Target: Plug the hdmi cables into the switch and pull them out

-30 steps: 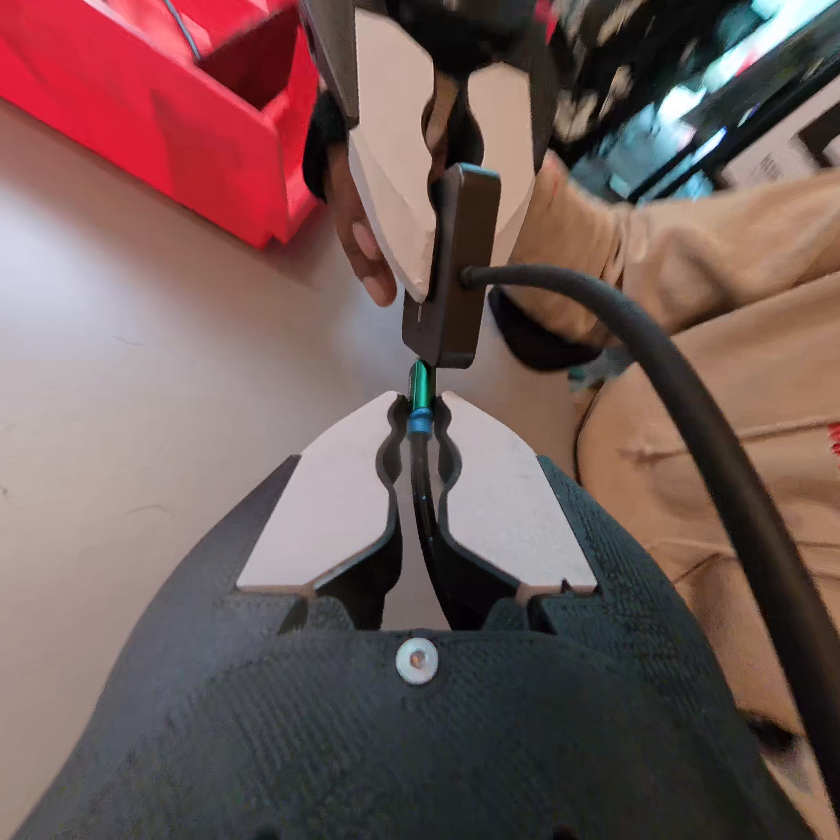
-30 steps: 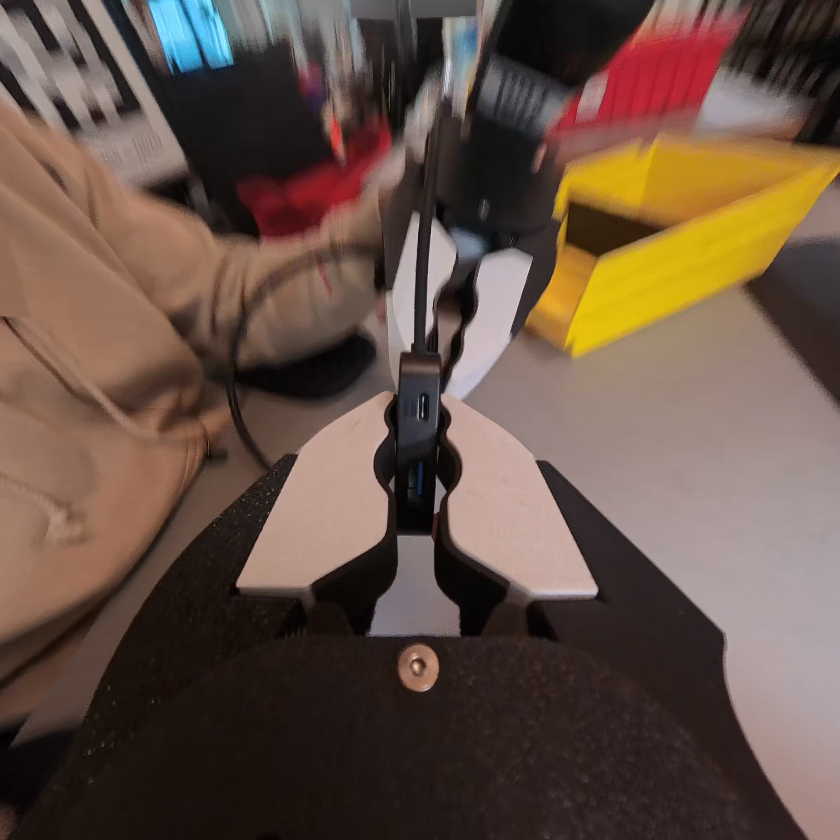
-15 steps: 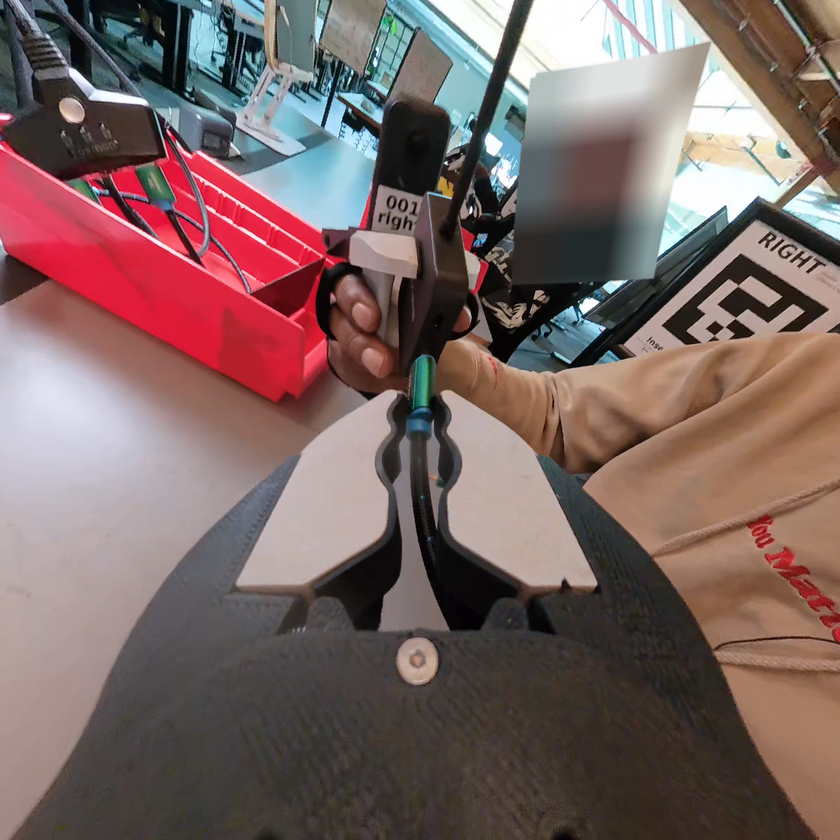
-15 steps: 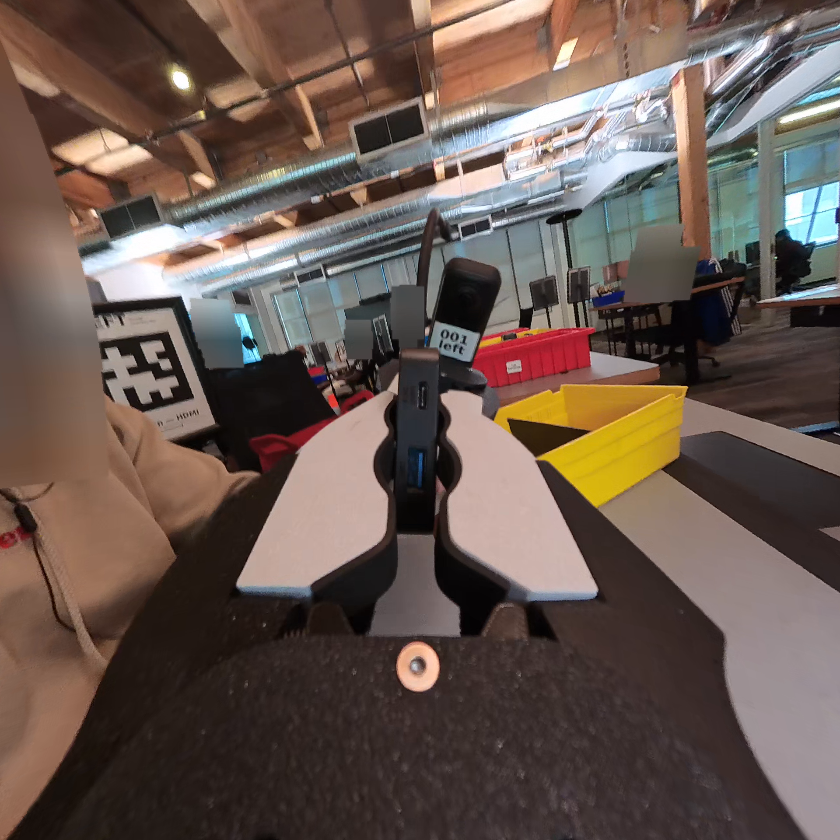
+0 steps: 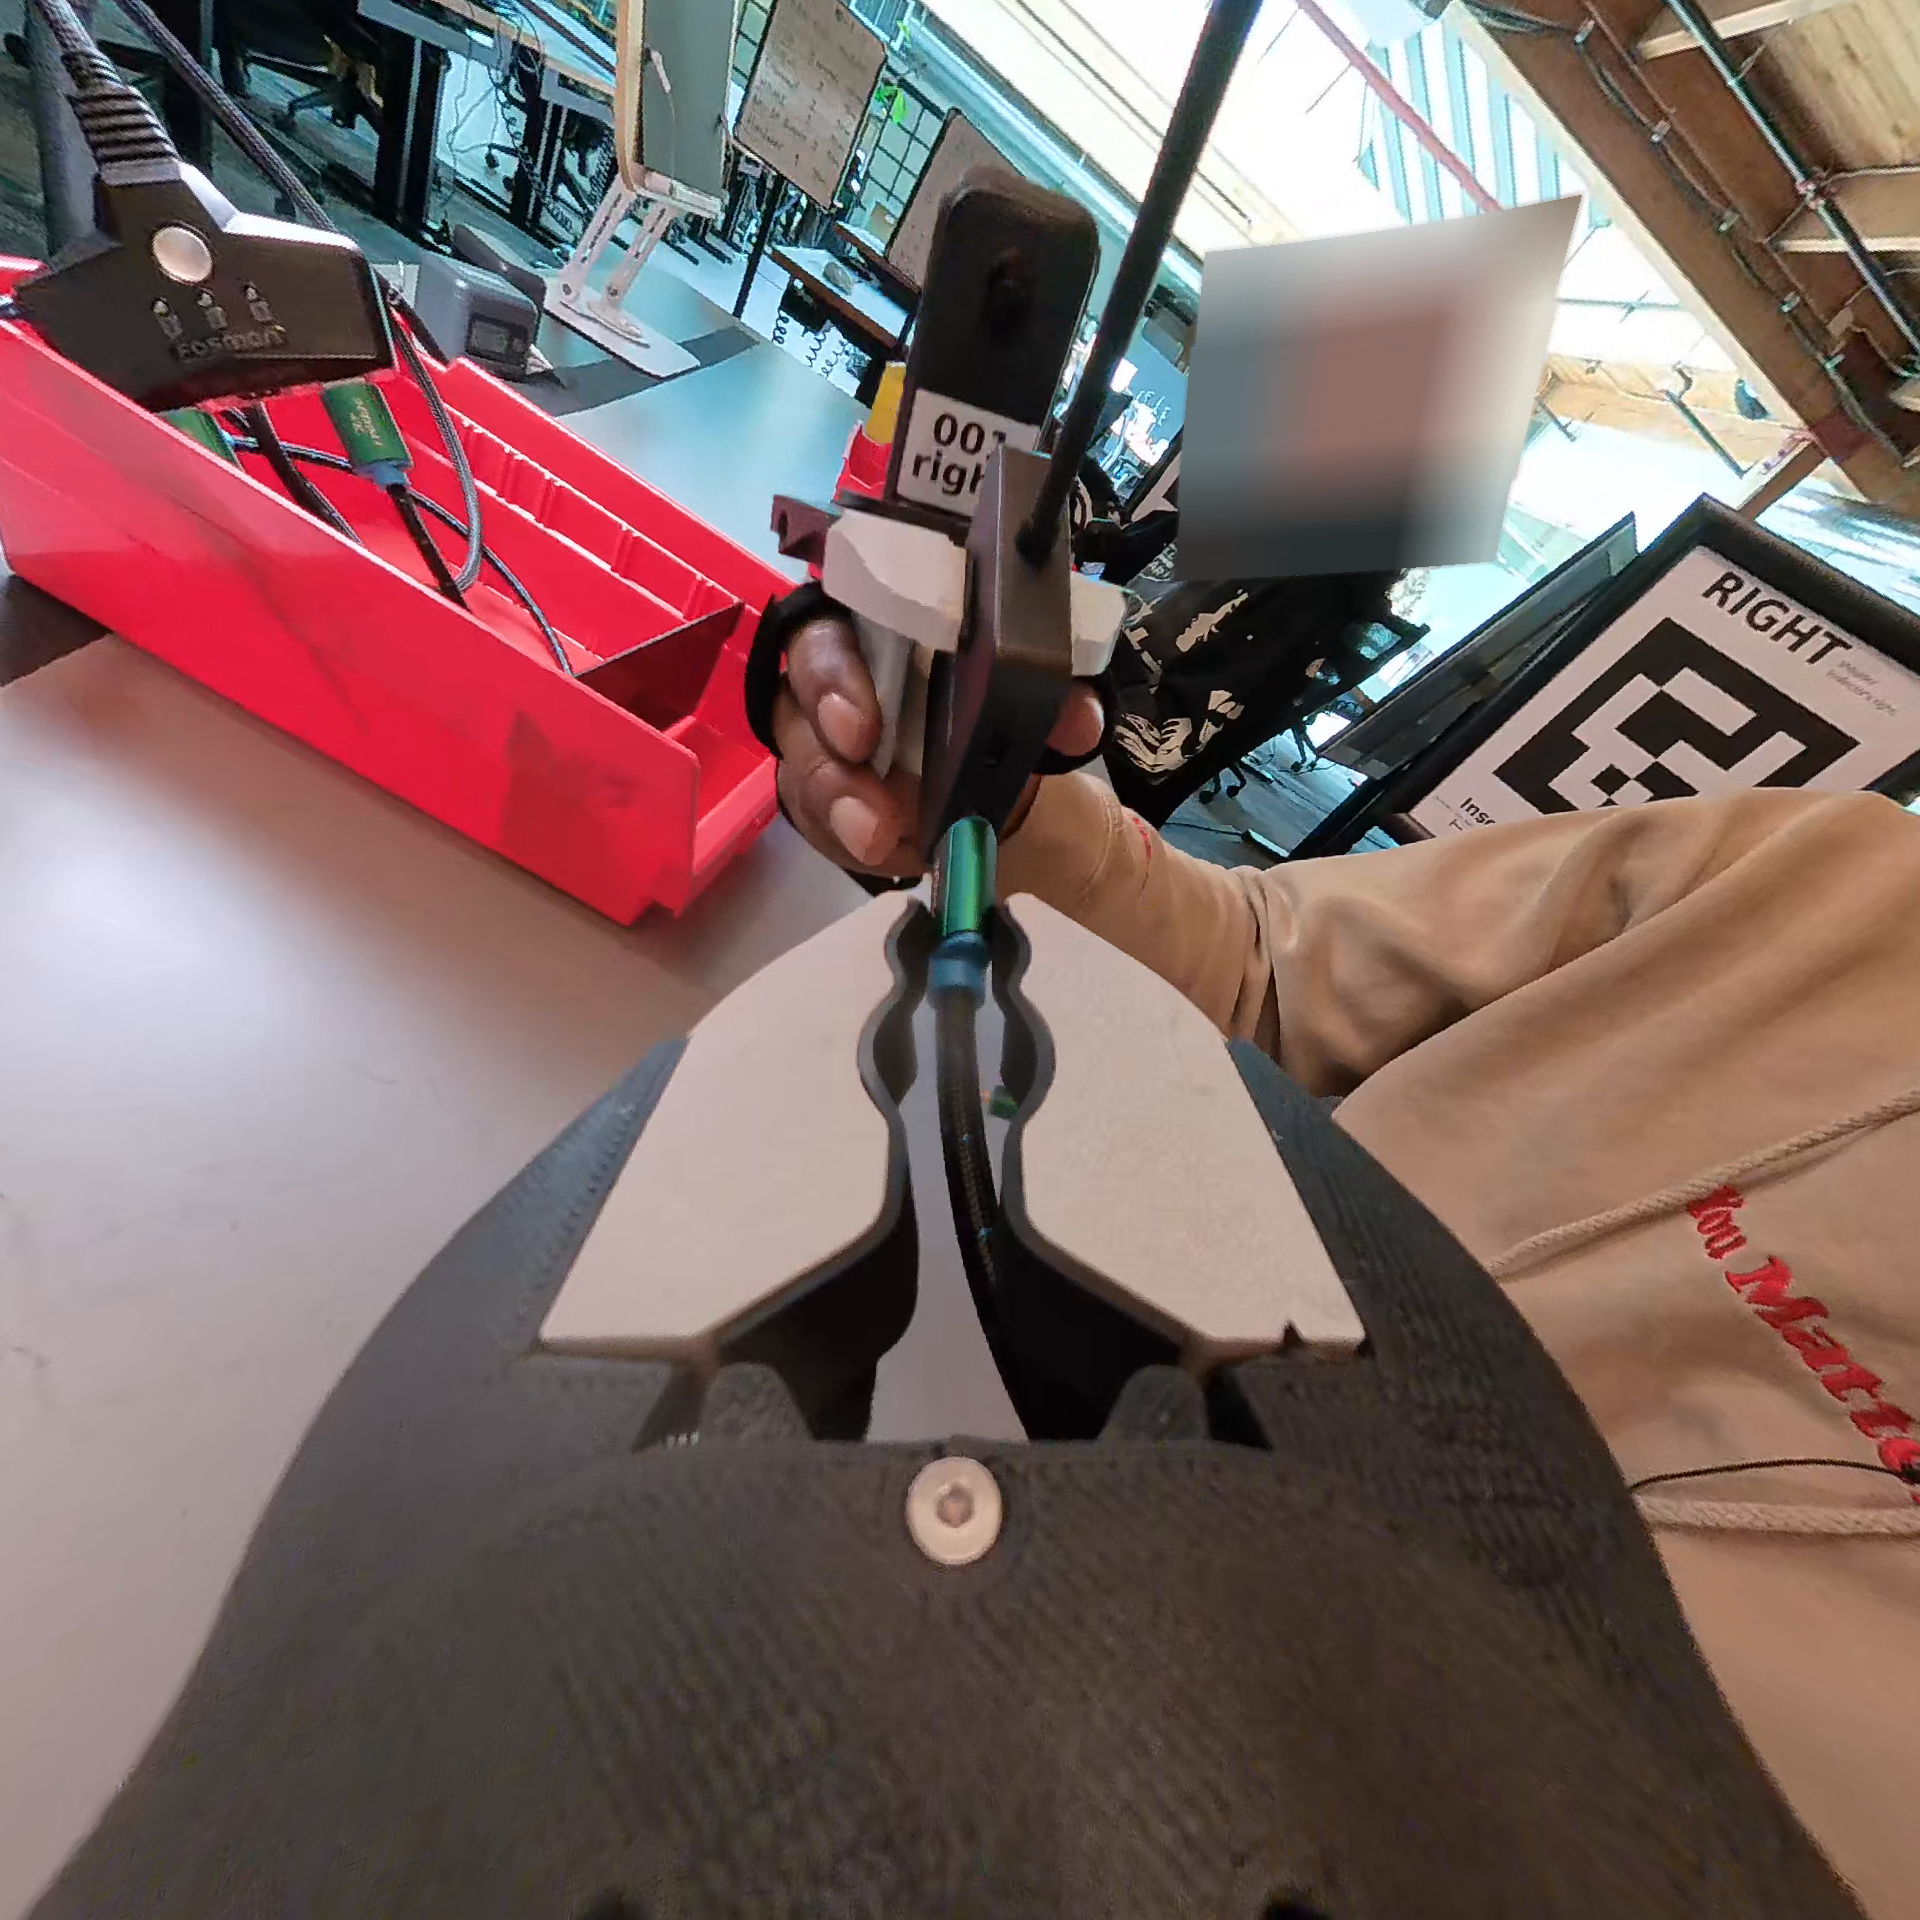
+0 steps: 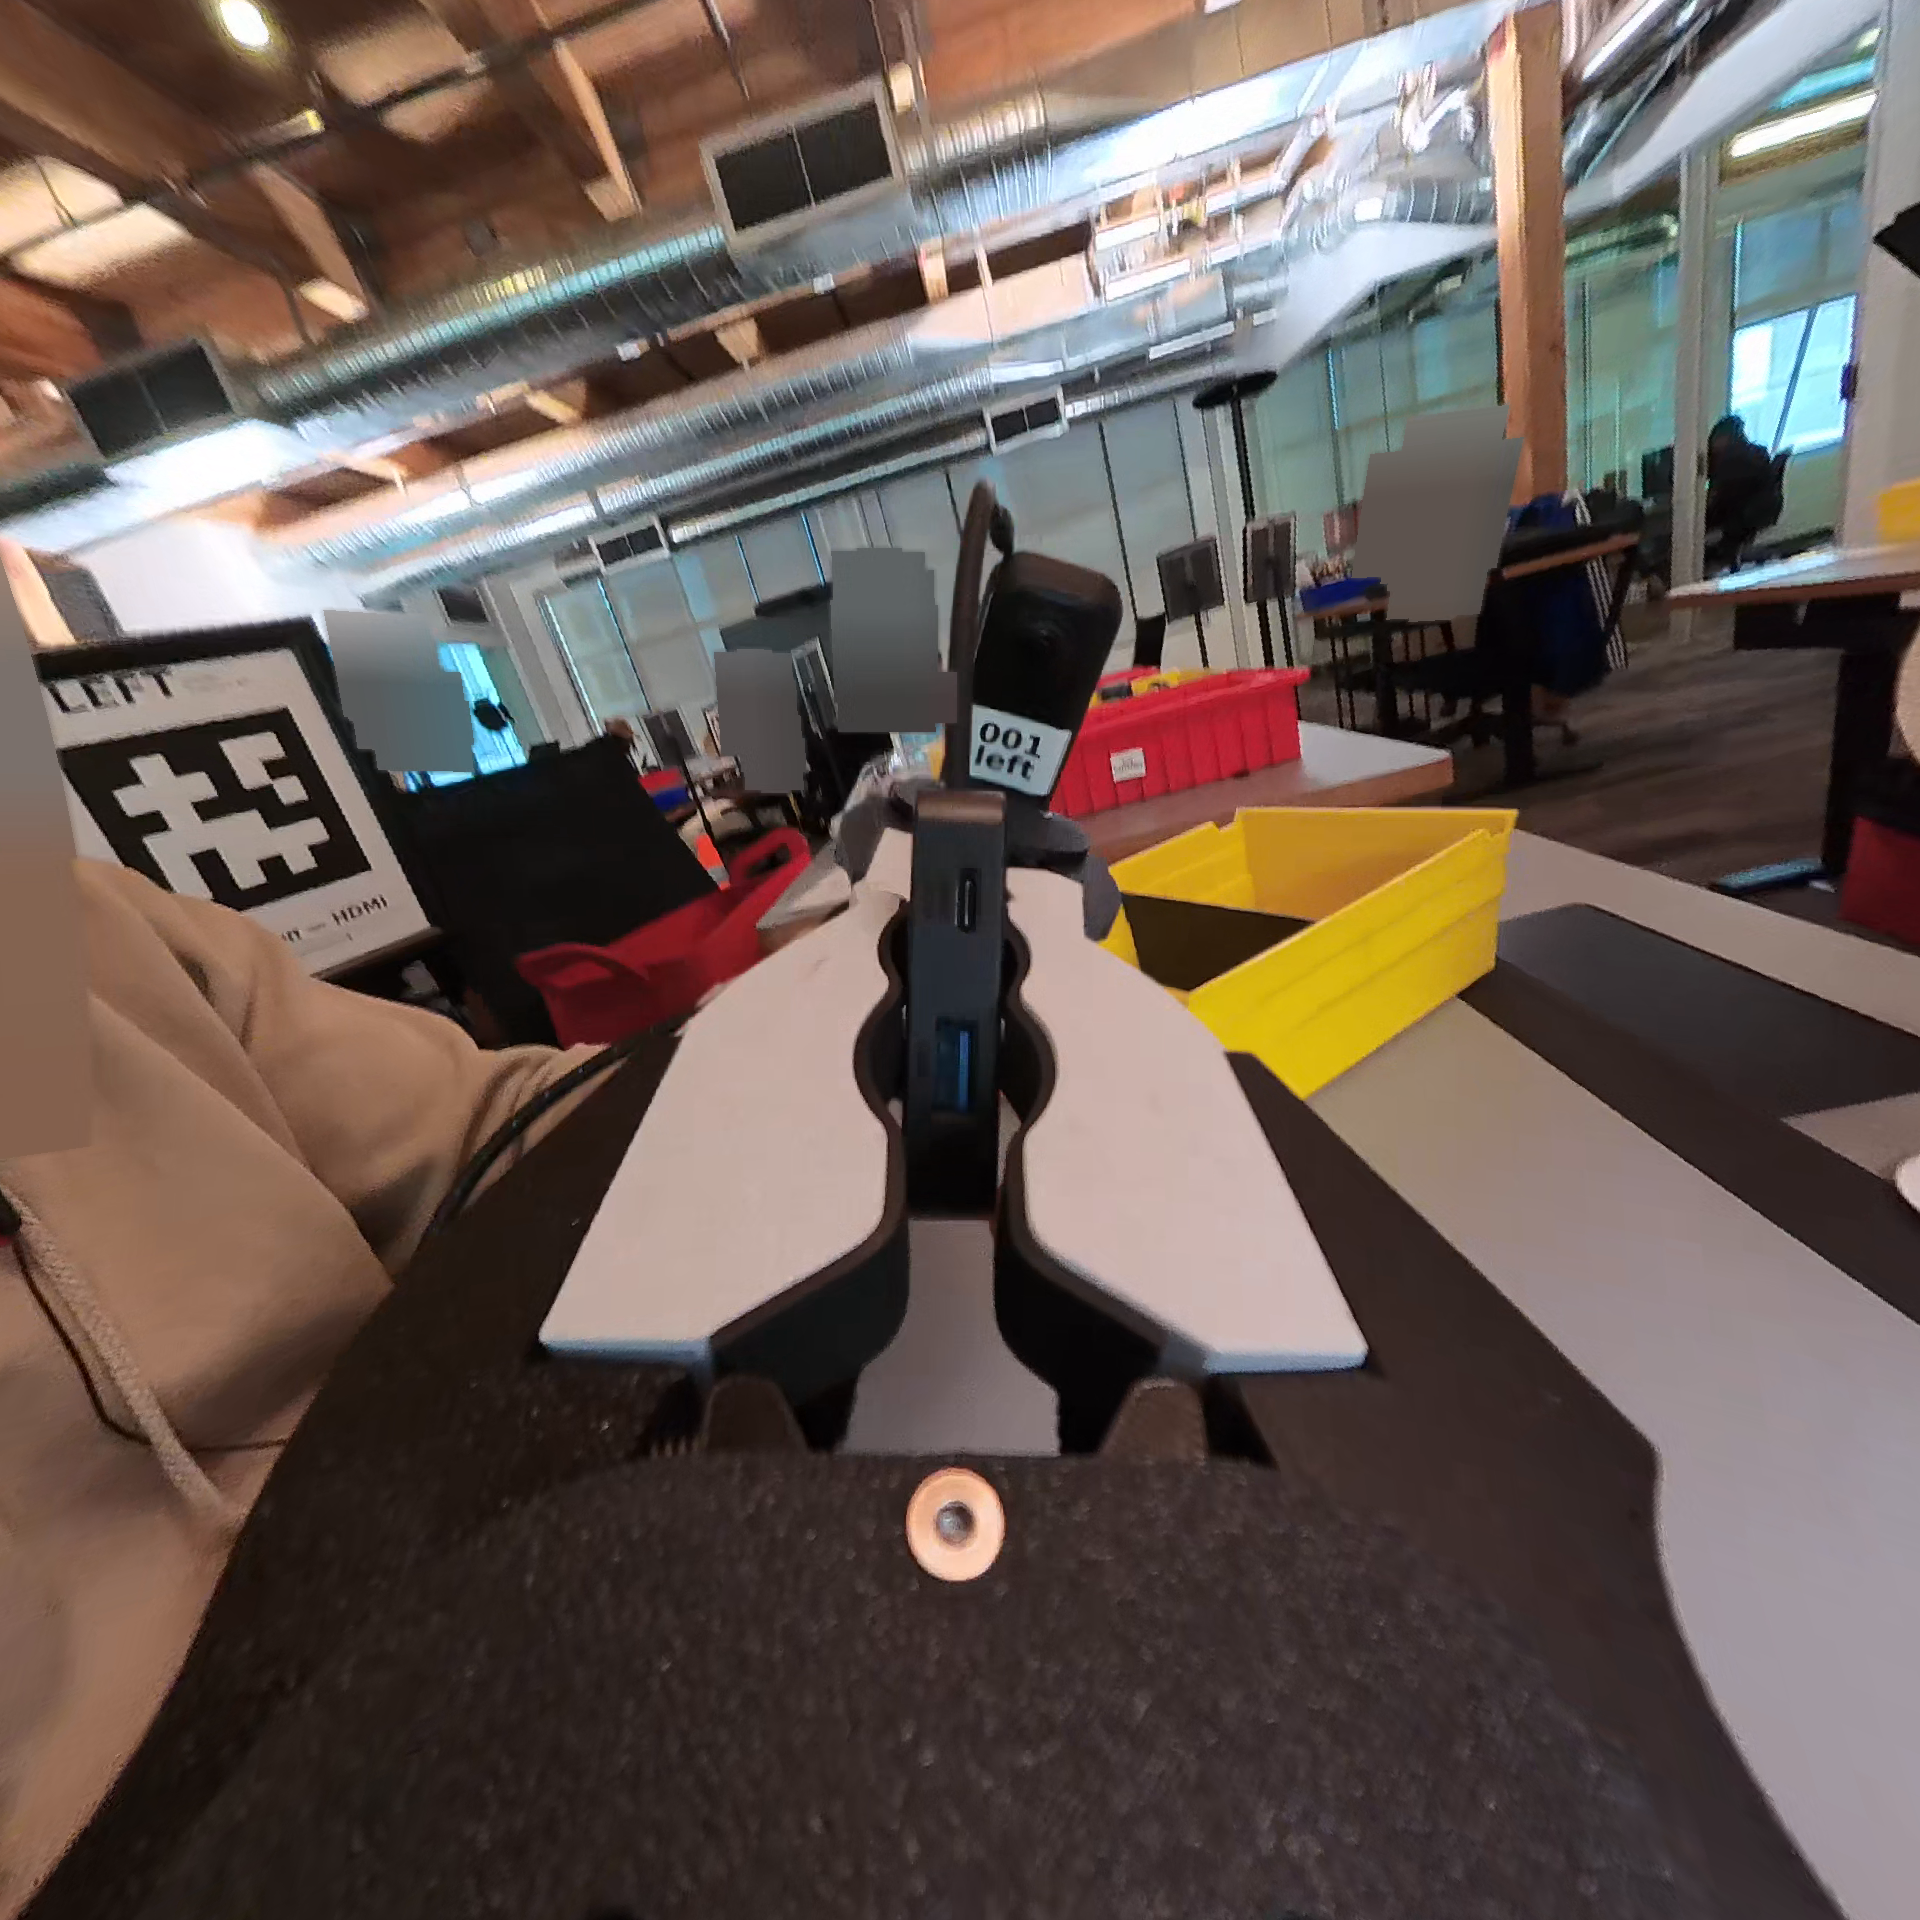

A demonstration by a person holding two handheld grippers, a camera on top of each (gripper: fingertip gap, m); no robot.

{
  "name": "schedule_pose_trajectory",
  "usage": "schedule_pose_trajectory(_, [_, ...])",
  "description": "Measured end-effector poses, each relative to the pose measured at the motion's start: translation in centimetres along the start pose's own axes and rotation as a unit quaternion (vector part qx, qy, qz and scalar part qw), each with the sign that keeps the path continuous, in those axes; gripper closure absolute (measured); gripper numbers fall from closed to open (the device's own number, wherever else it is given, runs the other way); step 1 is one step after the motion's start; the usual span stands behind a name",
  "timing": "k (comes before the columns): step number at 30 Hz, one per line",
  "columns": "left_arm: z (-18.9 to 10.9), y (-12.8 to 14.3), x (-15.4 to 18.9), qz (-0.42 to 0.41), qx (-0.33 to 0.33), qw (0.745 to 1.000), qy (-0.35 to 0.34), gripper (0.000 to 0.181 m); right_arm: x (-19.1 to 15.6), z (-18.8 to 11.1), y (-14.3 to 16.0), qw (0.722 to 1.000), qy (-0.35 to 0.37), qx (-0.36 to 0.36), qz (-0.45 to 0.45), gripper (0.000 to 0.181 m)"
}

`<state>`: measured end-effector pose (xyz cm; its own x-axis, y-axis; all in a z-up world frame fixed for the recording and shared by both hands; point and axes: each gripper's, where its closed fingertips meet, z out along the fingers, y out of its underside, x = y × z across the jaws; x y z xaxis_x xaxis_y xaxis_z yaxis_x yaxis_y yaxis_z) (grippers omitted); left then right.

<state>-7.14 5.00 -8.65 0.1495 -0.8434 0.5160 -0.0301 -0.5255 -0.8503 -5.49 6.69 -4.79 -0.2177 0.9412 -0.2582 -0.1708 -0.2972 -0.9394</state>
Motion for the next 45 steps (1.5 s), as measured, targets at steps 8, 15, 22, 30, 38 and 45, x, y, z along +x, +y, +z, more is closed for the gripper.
schedule_pose_trajectory(8, [-0.8,-0.5,1.2,0.016,-0.002,1.000,0.009,0.169,-1.0,-0.7,1.0,0.995,-0.008,-0.080,-0.051,0.167])
schedule_pose_trajectory(15, [-1.2,1.2,1.0,0.027,-0.067,0.997,-0.015,0.169,-1.4,0.1,1.8,0.994,-0.016,-0.094,-0.063,0.168])
schedule_pose_trajectory(22, [-1.2,1.1,1.3,0.040,-0.071,0.996,-0.027,0.169,-1.5,0.3,2.0,0.994,-0.026,-0.087,-0.057,0.168])
schedule_pose_trajectory(30, [-1.0,0.7,1.1,0.009,-0.039,0.999,0.008,0.170,-1.2,0.3,2.3,0.996,-0.030,-0.077,-0.032,0.167])
schedule_pose_trajectory(38, [-0.9,0.3,0.4,-0.003,-0.010,1.000,0.011,0.169,-0.3,0.3,2.2,0.998,-0.017,-0.051,-0.017,0.167])
schedule_pose_trajectory(45, [-1.2,1.2,0.2,0.033,-0.051,0.998,-0.019,0.169,-0.4,0.3,3.2,0.989,0.012,-0.131,-0.068,0.162])
